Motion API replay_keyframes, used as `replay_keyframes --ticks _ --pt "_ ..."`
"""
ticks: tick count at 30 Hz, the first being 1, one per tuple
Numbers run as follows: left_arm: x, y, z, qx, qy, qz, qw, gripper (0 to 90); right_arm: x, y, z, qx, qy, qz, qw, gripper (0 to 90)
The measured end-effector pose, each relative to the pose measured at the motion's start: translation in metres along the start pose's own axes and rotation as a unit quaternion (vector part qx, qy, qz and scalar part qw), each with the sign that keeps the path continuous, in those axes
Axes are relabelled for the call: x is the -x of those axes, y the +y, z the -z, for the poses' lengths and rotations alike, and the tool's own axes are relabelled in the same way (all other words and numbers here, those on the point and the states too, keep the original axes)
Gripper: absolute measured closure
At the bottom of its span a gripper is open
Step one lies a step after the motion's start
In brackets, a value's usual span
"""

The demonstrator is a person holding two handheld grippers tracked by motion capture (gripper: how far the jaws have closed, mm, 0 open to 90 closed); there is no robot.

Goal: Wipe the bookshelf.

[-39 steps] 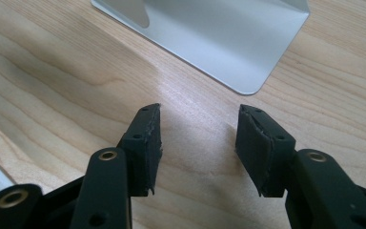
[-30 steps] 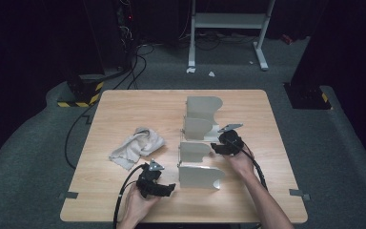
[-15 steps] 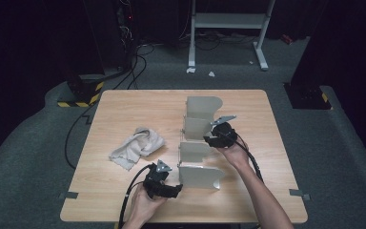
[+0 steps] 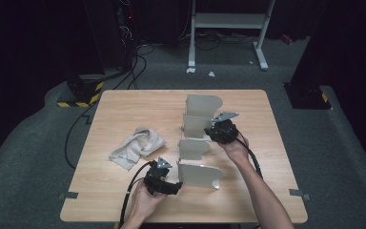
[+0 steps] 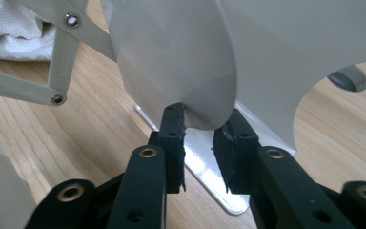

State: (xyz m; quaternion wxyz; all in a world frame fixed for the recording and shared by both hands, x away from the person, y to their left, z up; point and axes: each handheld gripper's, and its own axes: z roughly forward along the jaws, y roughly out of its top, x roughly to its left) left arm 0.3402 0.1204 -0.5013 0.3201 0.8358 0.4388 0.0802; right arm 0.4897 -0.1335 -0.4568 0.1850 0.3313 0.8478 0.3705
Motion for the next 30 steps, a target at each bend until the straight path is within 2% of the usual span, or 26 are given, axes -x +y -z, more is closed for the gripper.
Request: replay_keyframes --ticks 3,7,12,16,18,20,22,24,29,30 --pt "-0.004 0.002 -0.001 -0.003 0.006 0.002 1.0000 20.2 0.003 -0.001 0.000 0.003 0.001 -0.003 1.0000 79.1" --pt "-0.011 0.004 -0.002 -0.004 0.010 0.011 0.9999 20.8 0.007 -0.003 0.000 0.001 -0.004 -0.004 1.0000 88.8" --pt "-0.014 0.005 -0.003 -0.009 0.009 0.013 0.9998 20.9 0.010 -0.003 0.004 0.004 -0.007 -0.010 0.9999 90.0" --pt "-0.013 0.005 -0.002 -0.005 0.011 0.015 0.9998 21.9 0.013 -0.001 0.007 0.020 0.000 -0.014 0.9997 74.8" --pt "-0.013 0.005 -0.001 -0.004 0.010 0.017 0.9998 22.2 0.012 0.002 0.006 0.010 0.014 -0.013 0.9998 69.5" --pt "-0.012 0.005 -0.001 -0.003 0.009 0.019 0.9998 22.4 0.008 0.007 0.005 -0.002 0.015 0.004 0.9999 67.8" --pt "-0.012 0.005 0.000 -0.002 0.008 0.018 0.9998 22.4 0.006 0.011 0.005 0.002 0.014 0.013 0.9998 67.2" --pt "-0.012 0.005 0.000 0.000 0.007 0.018 0.9998 22.5 0.006 0.014 0.003 -0.007 0.013 0.010 0.9998 66.7" --pt "-0.013 0.005 0.002 0.004 0.005 0.021 0.9998 22.6 0.007 0.024 0.007 0.010 0.009 0.006 0.9999 69.5" --pt "-0.013 0.005 0.002 0.004 0.005 0.021 0.9998 22.7 0.007 0.026 0.007 0.005 0.011 0.005 0.9999 70.3"
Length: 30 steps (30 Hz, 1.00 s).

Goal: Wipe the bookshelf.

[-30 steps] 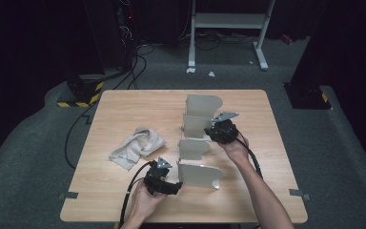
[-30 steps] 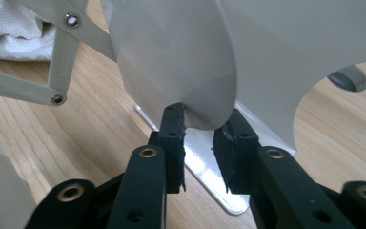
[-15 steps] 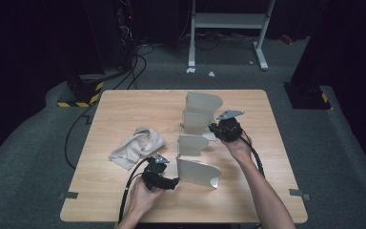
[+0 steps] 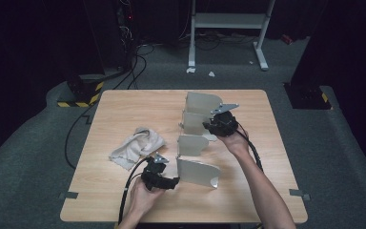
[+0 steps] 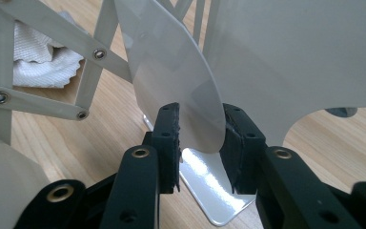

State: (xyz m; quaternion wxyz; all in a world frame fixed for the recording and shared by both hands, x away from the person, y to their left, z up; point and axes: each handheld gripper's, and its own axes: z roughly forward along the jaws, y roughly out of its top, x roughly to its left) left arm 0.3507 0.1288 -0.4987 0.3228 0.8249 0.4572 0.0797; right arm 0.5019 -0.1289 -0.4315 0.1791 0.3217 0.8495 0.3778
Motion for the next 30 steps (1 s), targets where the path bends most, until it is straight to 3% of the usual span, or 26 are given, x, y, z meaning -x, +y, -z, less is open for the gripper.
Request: replay_keyframes --ticks 10,14,21,30 --pt "-0.004 0.002 0.000 0.002 -0.001 0.008 1.0000 23.5 -0.003 0.008 -0.001 -0.022 0.005 0.032 0.9993 80.0" --pt "-0.009 0.005 0.003 0.004 0.008 0.012 0.9999 23.0 -0.005 0.009 -0.001 -0.023 0.010 0.041 0.9988 82.5" --pt "-0.025 0.007 0.011 0.020 0.027 0.036 0.9988 23.5 -0.005 0.007 0.002 -0.023 0.007 0.035 0.9991 85.0" --pt "-0.025 0.008 0.010 0.017 0.025 0.042 0.9987 22.5 -0.008 0.008 0.004 -0.033 -0.015 0.019 0.9992 88.5"
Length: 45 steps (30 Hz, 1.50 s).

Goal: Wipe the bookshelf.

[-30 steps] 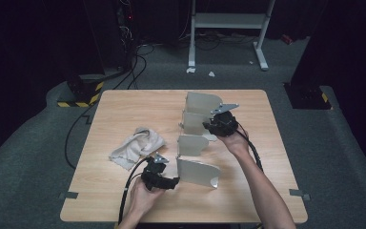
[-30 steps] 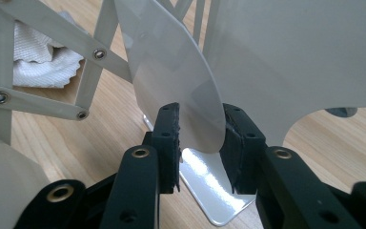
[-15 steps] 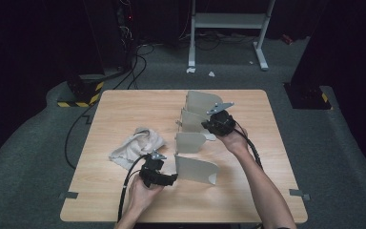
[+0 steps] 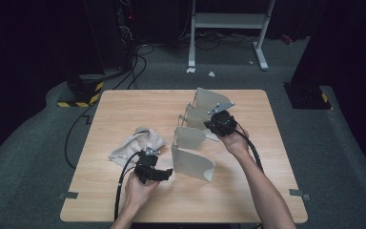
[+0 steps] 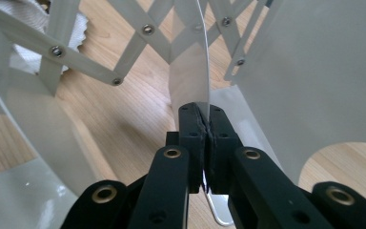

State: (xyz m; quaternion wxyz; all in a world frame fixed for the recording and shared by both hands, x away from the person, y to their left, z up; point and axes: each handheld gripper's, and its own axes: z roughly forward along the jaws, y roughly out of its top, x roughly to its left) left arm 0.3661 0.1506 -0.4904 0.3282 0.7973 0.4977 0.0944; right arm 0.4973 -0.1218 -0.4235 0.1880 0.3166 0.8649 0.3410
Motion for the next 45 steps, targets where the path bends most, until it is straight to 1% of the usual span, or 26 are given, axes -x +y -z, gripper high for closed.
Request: replay_keyframes --ticks 3,5,10,14,18,19,20,22,23,24,26,27,28,31,32,33,34,35,36,38,39,41,42,43,44,45 --pt "-0.002 0.000 -0.001 0.000 0.004 0.005 1.0000 22.3 0.001 0.000 0.000 -0.003 -0.004 -0.009 1.0000 89.7" --pt "-0.002 0.001 0.000 0.000 0.006 0.008 1.0000 22.0 0.001 0.001 0.000 -0.004 -0.008 -0.019 0.9998 90.0" --pt "-0.002 0.001 0.002 0.010 0.006 0.018 0.9998 20.6 0.000 0.004 -0.001 -0.013 -0.022 -0.041 0.9988 90.0" --pt "-0.002 0.002 0.001 0.011 0.006 0.026 0.9996 19.5 -0.003 0.008 -0.004 -0.017 -0.039 -0.059 0.9973 90.0" --pt "0.001 0.003 0.000 0.010 0.008 0.032 0.9994 18.8 -0.006 0.015 -0.009 -0.024 -0.057 -0.087 0.9943 90.0" --pt "0.001 0.003 0.000 0.010 0.008 0.032 0.9994 18.5 -0.006 0.015 -0.009 -0.024 -0.057 -0.087 0.9943 90.0" --pt "0.002 0.004 0.000 0.007 0.007 0.033 0.9994 17.6 -0.007 0.018 -0.012 -0.024 -0.064 -0.097 0.9929 90.0" --pt "0.006 0.006 -0.003 0.003 -0.013 0.040 0.9991 15.9 -0.008 0.020 -0.013 -0.026 -0.068 -0.103 0.9920 90.0" --pt "0.006 0.006 -0.003 0.003 -0.013 0.040 0.9991 15.2 -0.008 0.020 -0.013 -0.026 -0.068 -0.103 0.9920 90.0" --pt "0.012 0.008 -0.006 -0.001 -0.016 0.038 0.9992 14.5 -0.009 0.021 -0.014 -0.027 -0.070 -0.108 0.9913 90.0" --pt "0.016 0.009 -0.008 0.000 -0.017 0.039 0.9991 13.1 -0.011 0.021 -0.015 -0.028 -0.074 -0.109 0.9909 90.0" --pt "0.016 0.009 -0.008 0.000 -0.017 0.039 0.9991 10.9 -0.011 0.021 -0.015 -0.028 -0.074 -0.109 0.9909 90.0" --pt "0.022 0.011 -0.009 0.002 -0.016 0.041 0.9990 9.1 -0.012 0.022 -0.015 -0.030 -0.079 -0.107 0.9906 90.0" --pt "0.030 0.016 -0.012 -0.003 -0.015 0.037 0.9992 4.0 -0.013 0.021 -0.015 -0.028 -0.079 -0.110 0.9904 89.6" --pt "0.033 0.018 -0.012 -0.003 -0.009 0.033 0.9994 2.2 -0.012 0.020 -0.014 -0.026 -0.082 -0.106 0.9906 88.6" --pt "0.036 0.020 -0.014 -0.002 0.005 0.028 0.9996 0.9 -0.011 0.018 -0.014 -0.025 -0.086 -0.105 0.9905 87.4" --pt "0.037 0.022 -0.016 -0.005 0.007 0.028 0.9996 0.6 -0.009 0.015 -0.012 -0.023 -0.089 -0.105 0.9902 81.9" --pt "0.038 0.024 -0.018 -0.008 0.007 0.033 0.9994 0.4 -0.007 0.012 -0.011 -0.018 -0.088 -0.107 0.9902 78.7" --pt "0.040 0.025 -0.020 -0.009 0.008 0.035 0.9993 0.2 -0.005 0.008 -0.009 -0.014 -0.079 -0.113 0.9903 76.0" --pt "0.043 0.025 -0.023 -0.013 0.014 0.036 0.9992 0.3 -0.002 0.000 -0.006 -0.012 -0.067 -0.111 0.9915 71.1" --pt "0.043 0.025 -0.025 -0.017 0.018 0.036 0.9991 0.2 0.000 -0.004 -0.005 -0.012 -0.062 -0.105 0.9925 69.2" --pt "0.044 0.026 -0.027 -0.017 0.025 0.041 0.9987 0.5 0.002 -0.014 -0.003 -0.017 -0.054 -0.103 0.9931 66.9" --pt "0.043 0.026 -0.027 -0.015 0.025 0.044 0.9986 0.6 0.004 -0.020 -0.002 -0.018 -0.051 -0.102 0.9933 66.3" --pt "0.043 0.026 -0.027 -0.015 0.027 0.045 0.9985 1.0 0.007 -0.028 -0.002 -0.019 -0.051 -0.102 0.9933 65.9" --pt "0.043 0.027 -0.027 -0.013 0.028 0.048 0.9984 1.1 0.009 -0.033 -0.002 -0.020 -0.051 -0.102 0.9933 65.5" --pt "0.043 0.027 -0.027 -0.012 0.026 0.052 0.9983 1.5 0.011 -0.039 -0.003 -0.026 -0.052 -0.109 0.9923 65.0"
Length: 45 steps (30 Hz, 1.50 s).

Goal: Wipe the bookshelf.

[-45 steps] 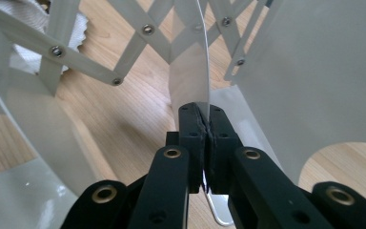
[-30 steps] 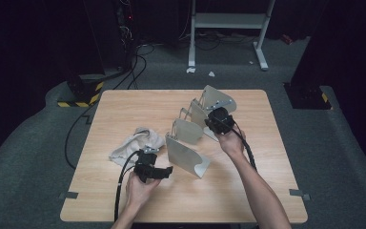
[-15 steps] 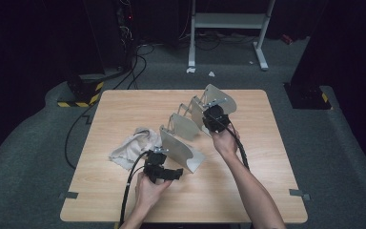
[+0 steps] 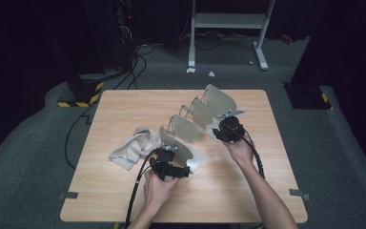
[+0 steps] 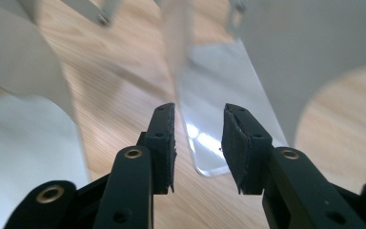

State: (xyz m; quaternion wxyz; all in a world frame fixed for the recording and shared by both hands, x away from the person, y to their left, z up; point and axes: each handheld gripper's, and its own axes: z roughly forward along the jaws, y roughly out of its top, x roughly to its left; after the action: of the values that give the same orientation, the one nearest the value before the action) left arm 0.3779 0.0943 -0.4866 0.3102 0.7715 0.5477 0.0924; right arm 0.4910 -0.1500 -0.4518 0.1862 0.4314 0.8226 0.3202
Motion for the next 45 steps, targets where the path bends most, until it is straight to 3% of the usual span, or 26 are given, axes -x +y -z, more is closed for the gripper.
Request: replay_keyframes --ticks 6,8,15,19,22,31,35,45 --pt "-0.001 0.001 -0.003 0.001 0.013 0.009 0.9999 3.1 0.026 -0.025 -0.013 -0.018 -0.014 -0.034 0.9991 64.2" --pt "-0.003 0.002 -0.004 0.004 0.021 0.010 0.9997 4.5 0.032 -0.030 -0.014 -0.019 -0.017 -0.047 0.9985 68.0" --pt "-0.006 0.003 -0.004 0.005 0.017 0.013 0.9998 5.4 0.048 -0.030 -0.011 -0.019 -0.037 -0.065 0.9970 73.3" --pt "-0.010 0.003 -0.004 0.006 0.016 0.012 0.9998 5.5 0.051 -0.024 -0.009 0.004 -0.055 -0.066 0.9963 60.6" --pt "-0.014 0.003 -0.003 0.007 0.017 0.013 0.9997 6.0 0.054 -0.023 -0.013 0.018 -0.057 -0.076 0.9953 57.5" --pt "-0.026 0.002 0.003 0.011 0.026 0.017 0.9995 8.8 0.059 -0.027 -0.034 0.004 -0.058 -0.092 0.9941 58.1" --pt "-0.031 0.000 0.006 0.015 0.030 0.022 0.9992 11.5 0.058 -0.029 -0.040 -0.015 -0.061 -0.085 0.9944 57.7" --pt "-0.034 -0.001 0.011 0.031 0.048 0.017 0.9982 21.7 0.051 -0.024 -0.028 -0.004 -0.059 -0.070 0.9958 56.2"
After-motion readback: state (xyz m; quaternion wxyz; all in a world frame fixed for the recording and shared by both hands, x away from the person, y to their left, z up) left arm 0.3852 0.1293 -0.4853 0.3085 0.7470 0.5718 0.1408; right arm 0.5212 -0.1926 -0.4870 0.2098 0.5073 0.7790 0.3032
